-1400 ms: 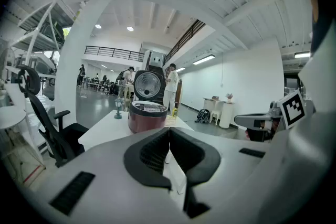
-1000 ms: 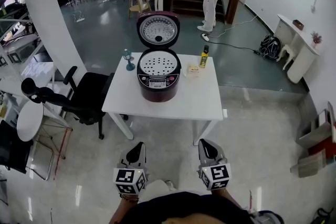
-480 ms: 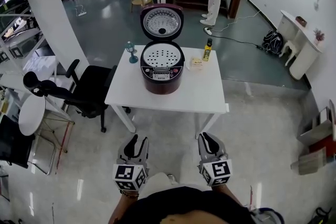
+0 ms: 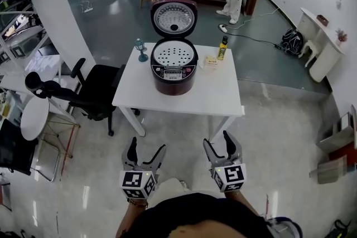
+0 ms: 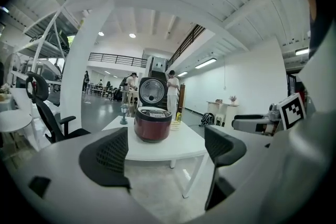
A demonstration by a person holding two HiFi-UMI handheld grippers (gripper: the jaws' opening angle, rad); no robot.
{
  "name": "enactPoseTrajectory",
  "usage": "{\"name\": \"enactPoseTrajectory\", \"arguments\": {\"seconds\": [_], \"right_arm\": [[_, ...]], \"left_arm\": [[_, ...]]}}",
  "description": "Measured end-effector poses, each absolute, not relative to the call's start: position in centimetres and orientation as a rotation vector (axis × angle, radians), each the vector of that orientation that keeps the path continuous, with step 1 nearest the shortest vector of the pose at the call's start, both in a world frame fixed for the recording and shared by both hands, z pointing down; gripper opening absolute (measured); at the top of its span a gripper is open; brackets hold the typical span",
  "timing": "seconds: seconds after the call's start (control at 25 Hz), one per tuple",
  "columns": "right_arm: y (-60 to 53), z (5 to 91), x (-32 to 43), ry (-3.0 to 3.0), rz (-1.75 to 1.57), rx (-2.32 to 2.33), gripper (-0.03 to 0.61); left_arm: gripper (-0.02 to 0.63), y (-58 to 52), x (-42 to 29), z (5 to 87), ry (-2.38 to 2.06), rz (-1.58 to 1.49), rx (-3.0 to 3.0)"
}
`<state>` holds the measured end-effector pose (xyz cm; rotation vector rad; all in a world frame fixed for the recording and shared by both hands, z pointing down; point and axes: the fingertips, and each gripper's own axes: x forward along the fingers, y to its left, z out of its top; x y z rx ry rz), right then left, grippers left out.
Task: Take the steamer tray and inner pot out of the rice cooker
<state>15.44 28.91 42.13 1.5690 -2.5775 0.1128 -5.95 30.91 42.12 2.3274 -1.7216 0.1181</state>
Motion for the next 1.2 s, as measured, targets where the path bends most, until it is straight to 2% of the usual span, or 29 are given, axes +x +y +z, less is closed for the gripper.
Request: {"name": "enactPoseTrajectory", "arguments": {"seconds": [0.48,0.64,0.8,1.2], "right_arm": [[28.2,42.7,15.7,-2.559,0.005,1.514,0.291],[27.5,43.2,15.5,-2.545,0.069,1.501,0.291],[25.5,42.7,14.8,-2.584,-0.002,1.484,0.291],[19.0,43.6,14.6,-2.528,0.099,1.52,0.291]], "left_arm": [[0.44,30.4,-4.9,42.7,-1.697,0.178,2.348],[0.44,29.9,-5.4,43.1,-1.709,0.188,2.319],[0.44,28.5,-6.0,43.6,-1.716,0.197,2.296],[0.44,22.0,-7.7,43.4,-1.763,0.156,2.267]]}}
